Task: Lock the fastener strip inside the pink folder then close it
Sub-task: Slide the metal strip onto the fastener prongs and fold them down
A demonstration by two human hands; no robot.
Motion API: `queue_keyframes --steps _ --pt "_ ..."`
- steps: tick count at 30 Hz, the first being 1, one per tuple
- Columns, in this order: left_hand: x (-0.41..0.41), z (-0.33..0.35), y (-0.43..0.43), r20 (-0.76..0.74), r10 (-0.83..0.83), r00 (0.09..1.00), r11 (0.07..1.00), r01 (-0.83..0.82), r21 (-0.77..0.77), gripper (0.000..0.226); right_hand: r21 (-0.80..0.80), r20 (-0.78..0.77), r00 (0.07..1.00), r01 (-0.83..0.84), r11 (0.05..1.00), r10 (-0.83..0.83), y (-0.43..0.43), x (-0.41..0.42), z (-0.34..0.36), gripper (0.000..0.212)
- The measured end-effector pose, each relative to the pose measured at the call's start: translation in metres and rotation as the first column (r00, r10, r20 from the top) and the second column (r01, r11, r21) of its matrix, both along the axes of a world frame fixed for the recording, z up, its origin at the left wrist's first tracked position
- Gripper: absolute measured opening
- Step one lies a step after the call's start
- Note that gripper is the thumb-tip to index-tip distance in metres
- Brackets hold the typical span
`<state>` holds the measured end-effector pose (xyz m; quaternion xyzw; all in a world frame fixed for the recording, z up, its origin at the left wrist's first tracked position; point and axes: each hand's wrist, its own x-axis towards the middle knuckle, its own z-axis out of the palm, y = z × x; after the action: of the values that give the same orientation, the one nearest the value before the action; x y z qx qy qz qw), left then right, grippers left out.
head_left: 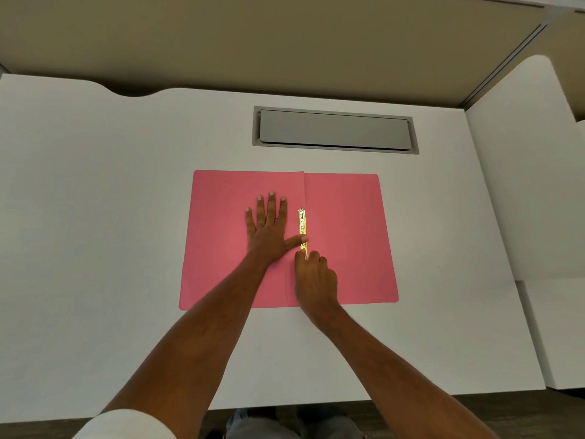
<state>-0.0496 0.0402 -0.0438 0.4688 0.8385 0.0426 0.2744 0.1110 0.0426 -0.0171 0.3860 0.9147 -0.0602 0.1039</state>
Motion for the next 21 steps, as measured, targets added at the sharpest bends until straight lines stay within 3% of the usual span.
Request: queue_keyframes --steps 4,9,16,21 --pt "0.000 0.001 0.001 -0.003 -0.001 1.000 1.000 0.001 -0.003 0.138 -0.003 -0.011 1.000 -0.001 1.000 0.001 0.002 0.008 0.003 0.041" --pt "0.001 -0.001 0.001 -0.020 -0.012 1.000 1.000 0.012 -0.003 0.124 -0.022 -0.048 0.998 0.046 0.999 -0.047 -0.001 0.001 0.003 0.031" --pt "0.001 0.003 0.000 -0.004 -0.001 1.000 1.000 0.001 -0.004 0.138 0.028 -0.052 0.996 0.070 0.997 -0.069 0.002 -0.005 0.007 0.018" --pt "0.001 0.001 0.001 -0.017 -0.007 1.000 1.000 0.007 -0.006 0.127 0.003 -0.077 0.995 0.062 0.998 -0.062 0.002 -0.006 0.008 0.029"
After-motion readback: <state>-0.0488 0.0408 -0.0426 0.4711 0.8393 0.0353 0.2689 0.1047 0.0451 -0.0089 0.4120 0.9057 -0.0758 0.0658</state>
